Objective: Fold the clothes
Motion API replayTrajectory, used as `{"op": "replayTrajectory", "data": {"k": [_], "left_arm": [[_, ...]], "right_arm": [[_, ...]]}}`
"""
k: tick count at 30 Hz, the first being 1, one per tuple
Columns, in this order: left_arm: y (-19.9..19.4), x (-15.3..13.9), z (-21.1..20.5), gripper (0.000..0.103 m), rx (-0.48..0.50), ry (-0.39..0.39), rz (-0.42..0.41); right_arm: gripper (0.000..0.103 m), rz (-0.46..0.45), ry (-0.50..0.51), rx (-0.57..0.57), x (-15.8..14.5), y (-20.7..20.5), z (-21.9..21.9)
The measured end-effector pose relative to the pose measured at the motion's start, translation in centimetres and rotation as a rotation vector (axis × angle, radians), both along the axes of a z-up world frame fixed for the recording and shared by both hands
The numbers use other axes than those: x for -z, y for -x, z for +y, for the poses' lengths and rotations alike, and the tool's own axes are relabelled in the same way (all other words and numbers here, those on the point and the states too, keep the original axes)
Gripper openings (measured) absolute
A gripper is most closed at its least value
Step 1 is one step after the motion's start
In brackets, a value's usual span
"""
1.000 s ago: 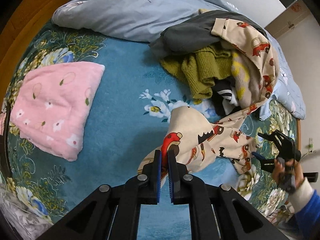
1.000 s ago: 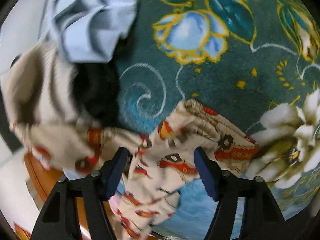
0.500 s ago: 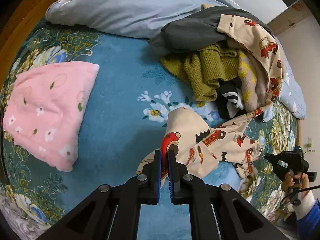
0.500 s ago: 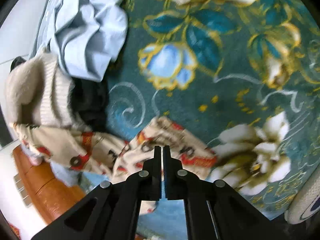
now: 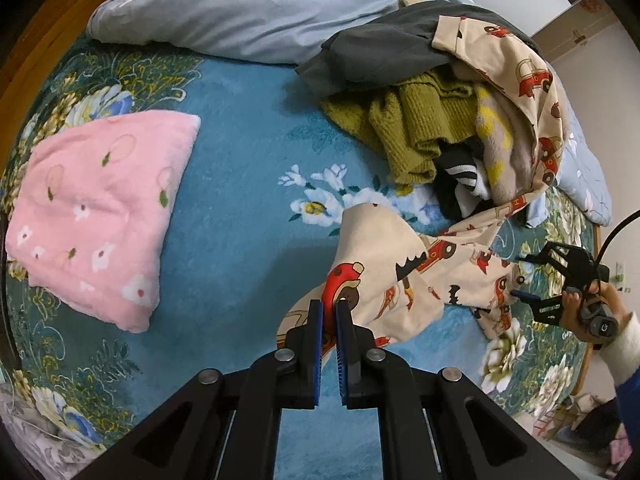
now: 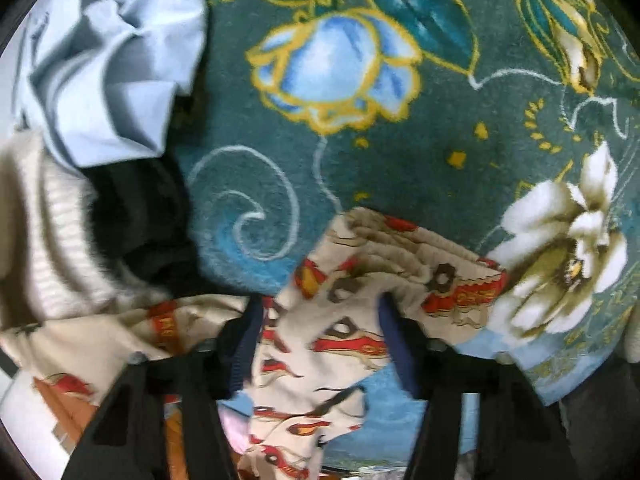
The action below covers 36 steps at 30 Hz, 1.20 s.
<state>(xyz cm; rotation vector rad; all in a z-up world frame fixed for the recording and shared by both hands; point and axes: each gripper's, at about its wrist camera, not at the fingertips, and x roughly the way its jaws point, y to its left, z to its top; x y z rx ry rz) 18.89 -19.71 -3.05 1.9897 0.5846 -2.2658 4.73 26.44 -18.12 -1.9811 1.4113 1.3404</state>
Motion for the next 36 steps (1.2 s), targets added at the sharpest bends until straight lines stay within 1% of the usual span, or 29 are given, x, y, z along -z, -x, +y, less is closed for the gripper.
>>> {"op": "replayTrajectory", "data": {"k": [1,3,4,7,8,10,11,12,13,15,17,18,19,21,25,28,30,32,34,36], "left_arm": [[-0.1,0.1,-0.2,0.008,-0.004,-0.002,-0.003],[-0.3,0.4,-0.6,0.008,-0.015,-0.006,-0.007],[-0.3,0.5,-0.8,0.008,-0.020,-0.008,-0.010],[-0.3,0.8,-1.3,0.009,-0.047,-0.008,-0.016],[-0.2,0.8,-1.7,0.013,-0.064,-0.007,-0.018],[-0.3,0.9,-2.9,0.025,-0.131,-0.023,-0.018],[-0.5,1.0,-3.6,0.036,-0.181,-0.039,-0.014],[-0.8,1.0,-4.3,0.043,-0.232,-0.058,-0.008],[-1.2,1.1,-4.9,0.044,-0.287,-0.082,0.002],[-2.2,1.6,-5.6,0.048,-0.400,-0.143,0.016],[-3.0,2.7,-5.4,0.049,-0.498,-0.225,0.009],[-3.3,3.2,-5.2,0.049,-0.536,-0.261,0.004],[-3.4,3.8,-4.5,0.049,-0.551,-0.290,-0.006],[-2.9,5.2,-2.6,0.049,-0.550,-0.338,-0.042],[-0.4,7.5,2.2,0.049,-0.491,-0.380,-0.100],[2.4,9.2,5.9,0.049,-0.448,-0.416,-0.140],[4.2,10.1,7.7,0.049,-0.424,-0.412,-0.169],[5.8,11.1,9.2,0.049,-0.417,-0.400,-0.200],[7.1,12.2,9.9,0.049,-0.439,-0.394,-0.241],[8.3,13.2,10.5,0.049,-0.466,-0.400,-0.279]], "right_arm": [[0.031,-0.017,0.002,-0.001,0.2,-0.4,0.0],[0.011,-0.026,0.021,0.012,0.5,-1.5,0.5],[0.009,-0.008,0.024,0.010,0.2,-1.9,0.8],[0.008,0.068,0.010,-0.005,-1.5,-2.9,2.0],[0.007,0.113,-0.014,-0.015,-2.7,-3.2,2.6],[0.007,0.225,-0.070,-0.067,-5.5,-3.7,3.6],[0.007,0.284,-0.098,-0.102,-7.0,-4.0,4.1],[0.007,0.317,-0.114,-0.133,-7.9,-4.6,4.5],[0.006,0.346,-0.127,-0.164,-8.7,-5.1,4.9],[0.006,0.368,-0.175,-0.221,-9.9,-6.2,5.1],[0.006,0.369,-0.225,-0.263,-10.4,-7.3,6.4],[0.006,0.365,-0.239,-0.273,-10.4,-7.7,7.4],[0.006,0.361,-0.245,-0.276,-10.6,-8.2,8.2],[0.006,0.344,-0.271,-0.297,-11.1,-9.3,9.6],[0.006,0.333,-0.300,-0.322,-11.6,-10.4,10.9],[0.006,0.350,-0.314,-0.330,-12.5,-10.7,11.5],[0.006,0.364,-0.333,-0.329,-13.1,-10.9,12.2],[0.006,0.352,-0.361,-0.322,-13.3,-11.0,13.2],[0.006,0.327,-0.381,-0.318,-13.2,-11.2,14.2],[0.006,0.331,-0.367,-0.311,-13.2,-11.3,14.3]]}}
